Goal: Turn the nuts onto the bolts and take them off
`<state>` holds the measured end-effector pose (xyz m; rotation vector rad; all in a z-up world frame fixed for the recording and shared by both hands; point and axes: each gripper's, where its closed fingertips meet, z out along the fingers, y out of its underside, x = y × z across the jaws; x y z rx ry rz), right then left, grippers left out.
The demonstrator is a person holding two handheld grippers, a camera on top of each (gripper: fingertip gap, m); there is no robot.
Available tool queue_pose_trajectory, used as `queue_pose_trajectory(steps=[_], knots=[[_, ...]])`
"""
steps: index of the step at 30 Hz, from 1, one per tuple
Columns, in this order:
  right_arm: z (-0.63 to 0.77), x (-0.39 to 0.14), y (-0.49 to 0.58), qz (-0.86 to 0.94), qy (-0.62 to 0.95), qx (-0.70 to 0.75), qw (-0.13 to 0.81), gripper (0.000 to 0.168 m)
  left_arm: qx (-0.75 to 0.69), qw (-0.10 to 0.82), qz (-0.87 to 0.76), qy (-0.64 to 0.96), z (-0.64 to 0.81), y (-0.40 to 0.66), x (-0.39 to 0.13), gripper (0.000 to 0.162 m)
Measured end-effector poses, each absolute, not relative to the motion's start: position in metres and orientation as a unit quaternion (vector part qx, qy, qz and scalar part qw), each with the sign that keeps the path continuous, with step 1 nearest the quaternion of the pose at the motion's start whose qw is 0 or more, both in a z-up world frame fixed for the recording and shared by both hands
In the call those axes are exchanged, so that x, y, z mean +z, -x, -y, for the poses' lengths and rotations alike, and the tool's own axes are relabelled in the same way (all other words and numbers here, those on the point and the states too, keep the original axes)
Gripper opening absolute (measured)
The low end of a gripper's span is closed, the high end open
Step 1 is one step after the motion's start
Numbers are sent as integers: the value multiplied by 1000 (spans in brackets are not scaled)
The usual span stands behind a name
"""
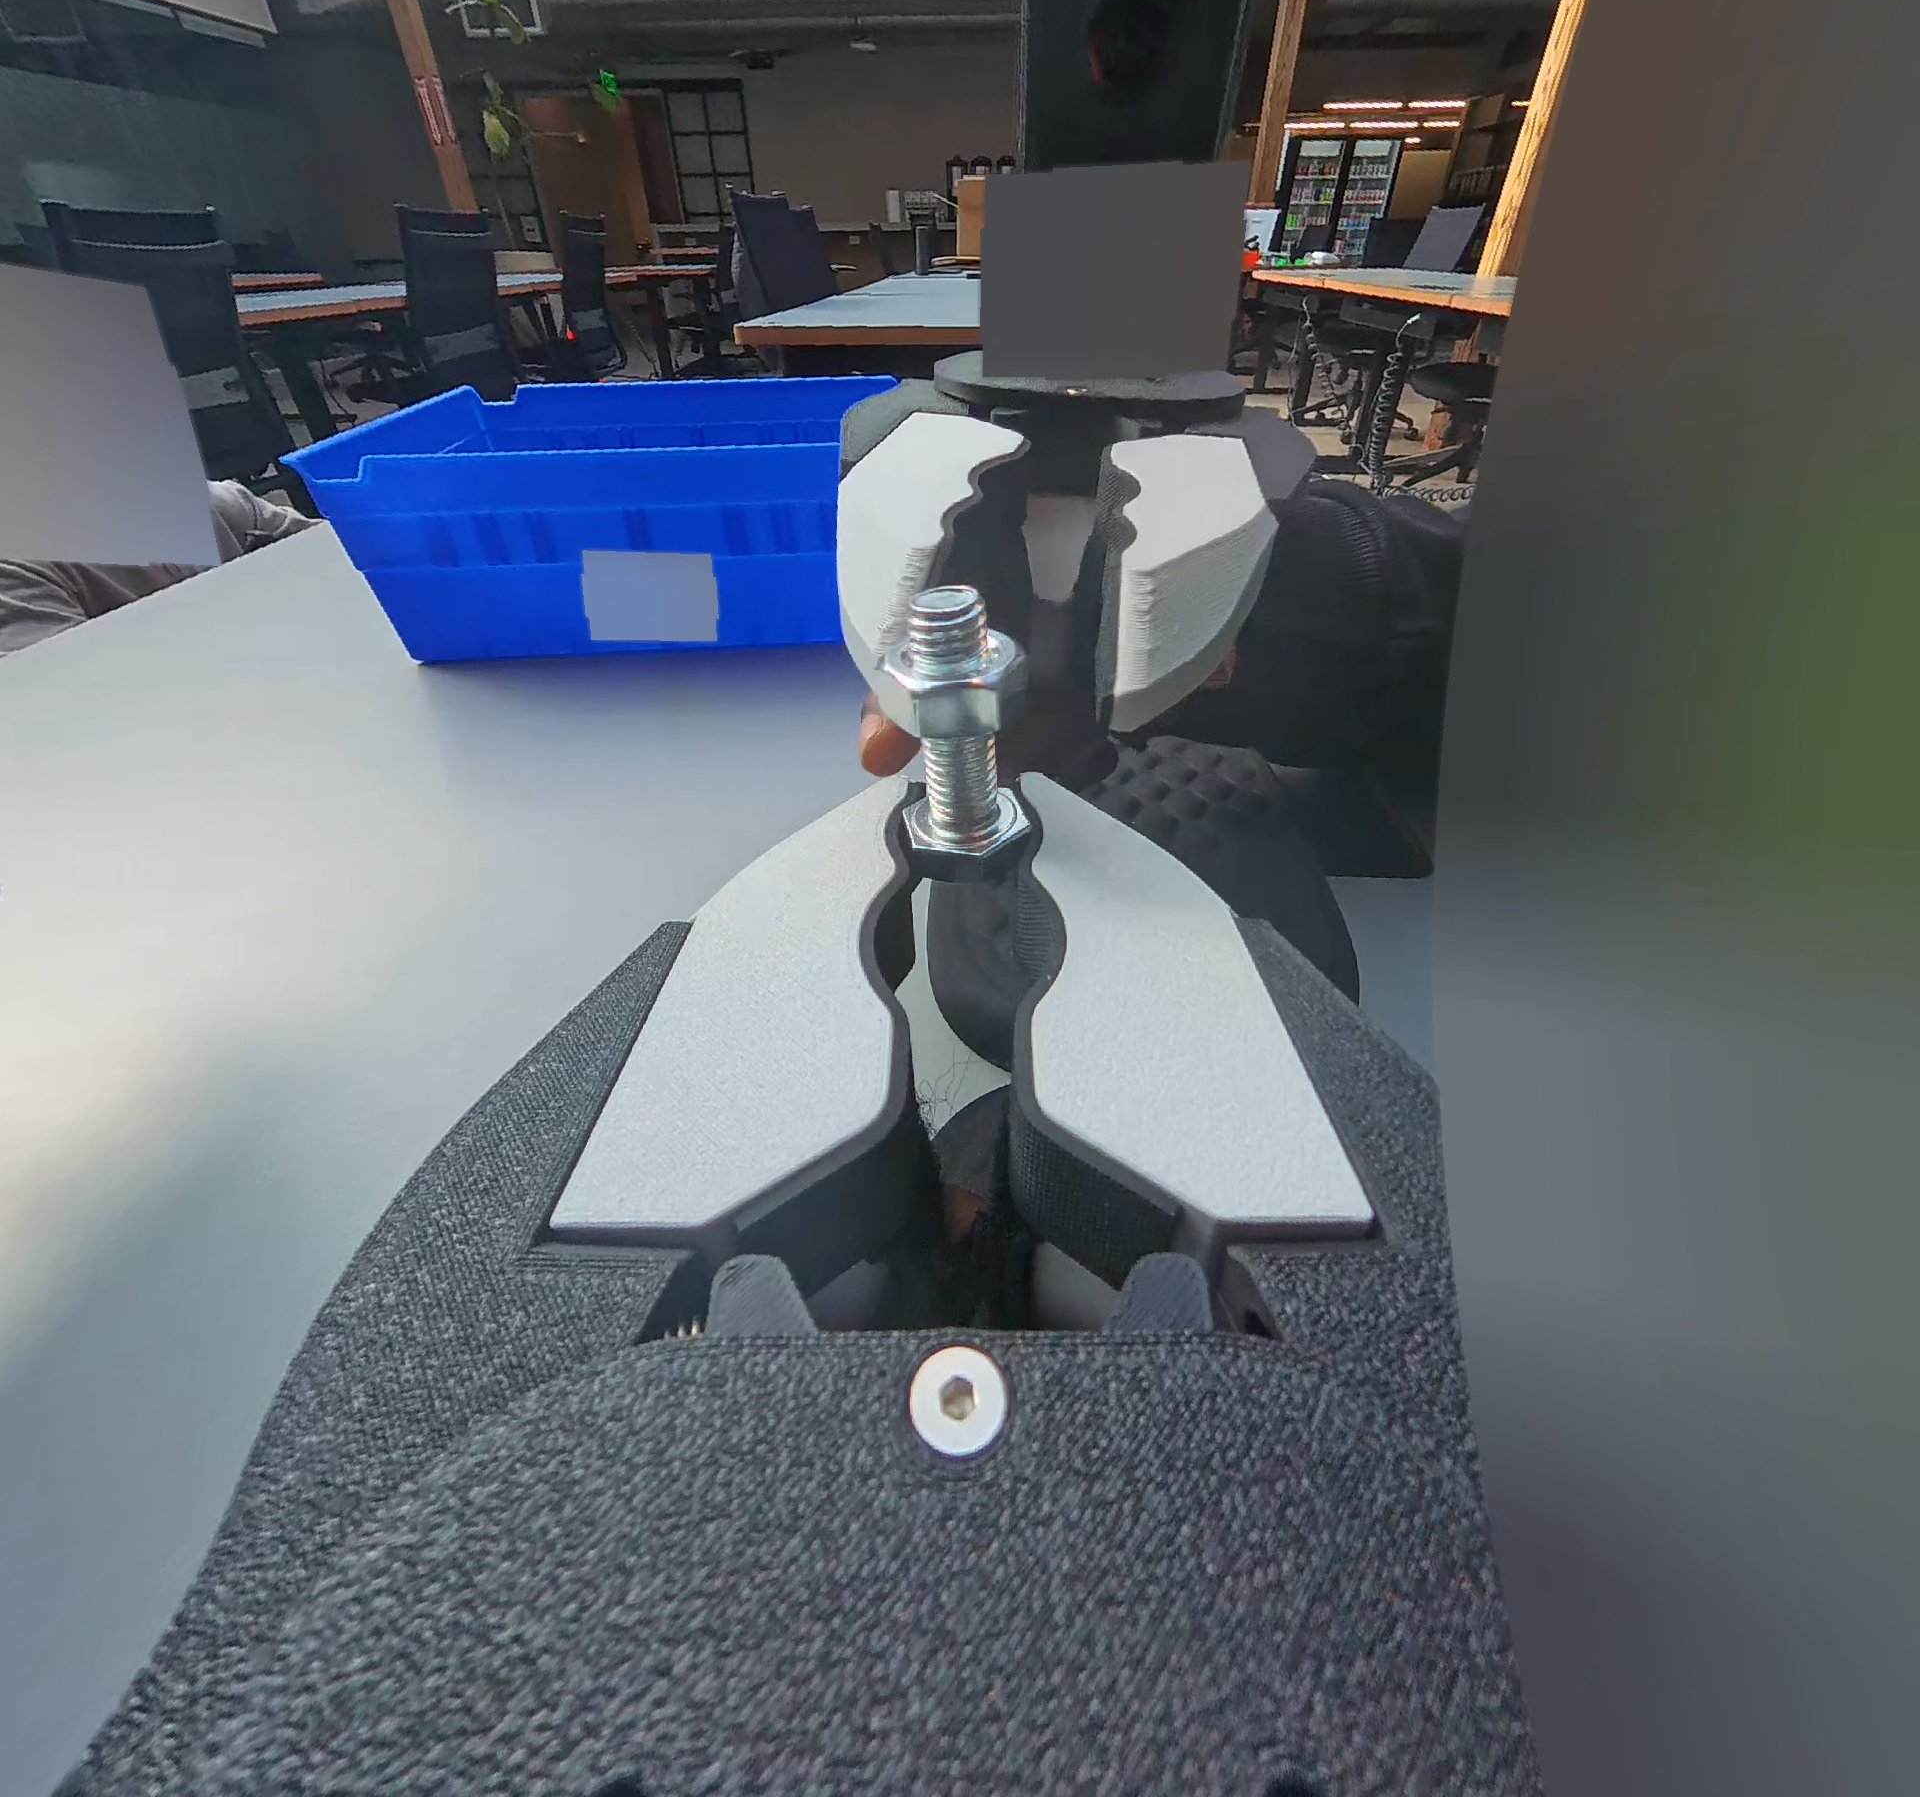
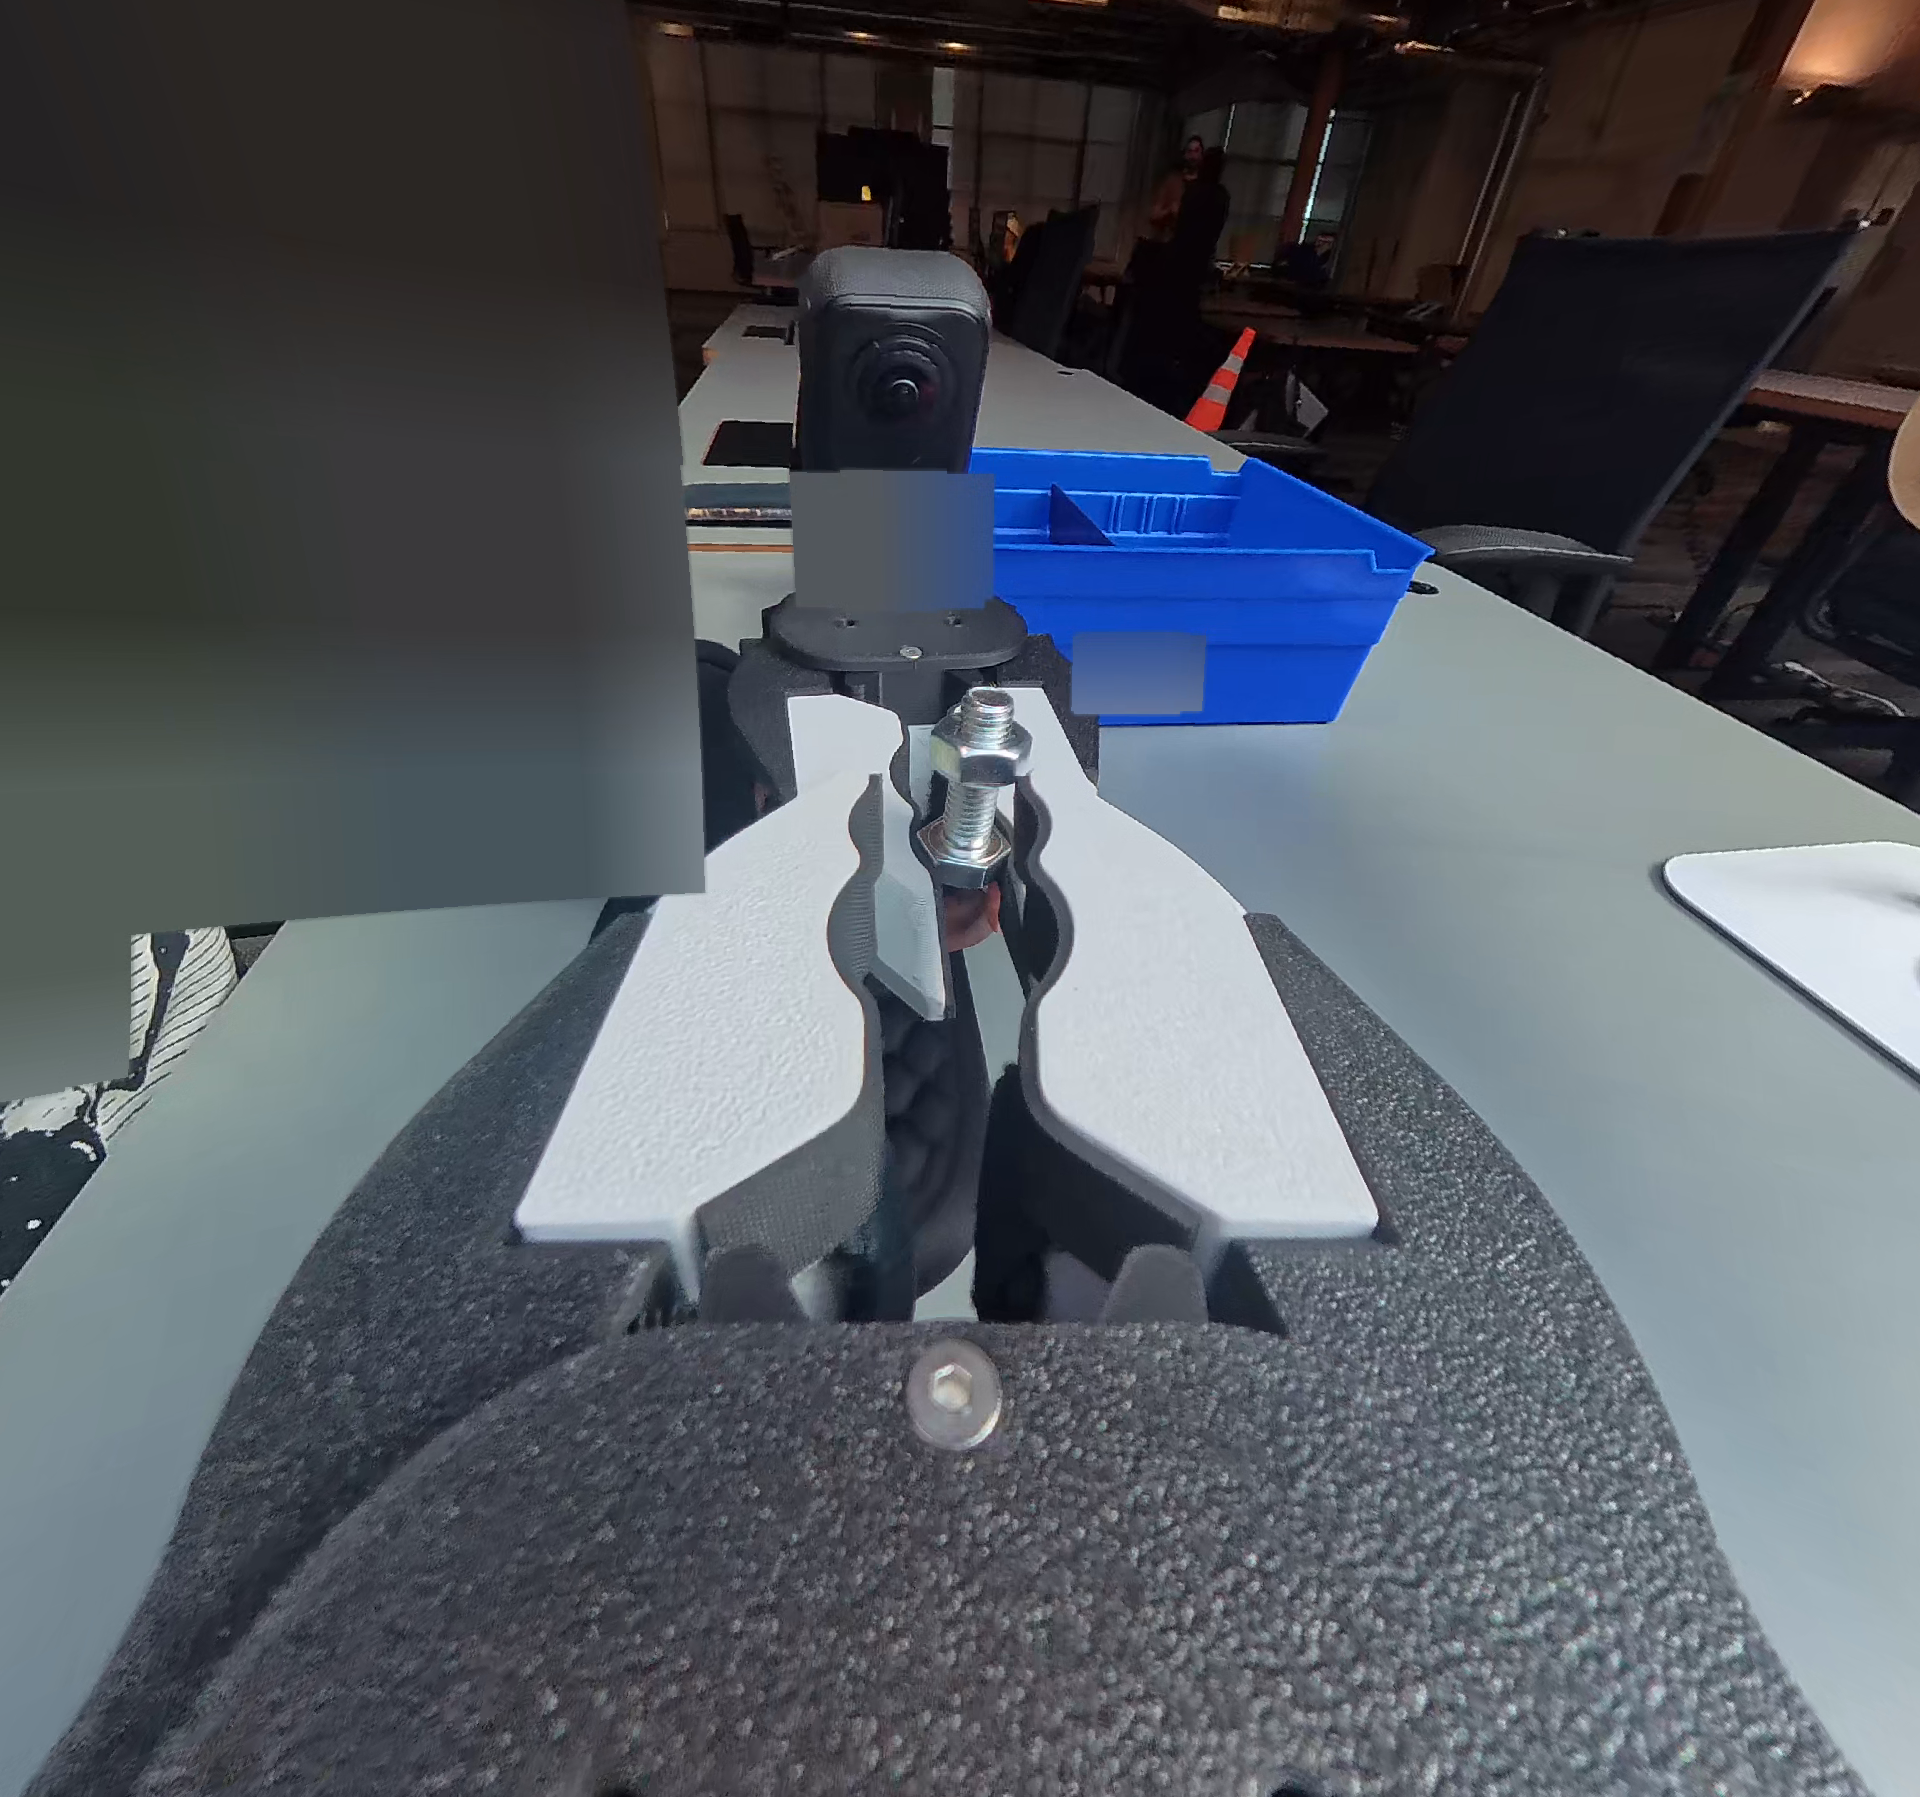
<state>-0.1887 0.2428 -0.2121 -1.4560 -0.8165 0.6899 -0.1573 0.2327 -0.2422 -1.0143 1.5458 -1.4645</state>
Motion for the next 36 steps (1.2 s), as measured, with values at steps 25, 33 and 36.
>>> queue_pose_trajectory(steps=[25, 33, 36], knots=[[-255, -216, 221, 406, 619, 330, 585, 58, -575, 379, -606, 398, -232, 157, -242, 14], [-247, -215, 207, 386, 622, 323, 600, 45, -575, 379, -606, 398, -233, 157, -242, 14], [-247, -214, 200, 371, 626, 315, 609, 39, -576, 379, -605, 398, -233, 157, -242, 14]])
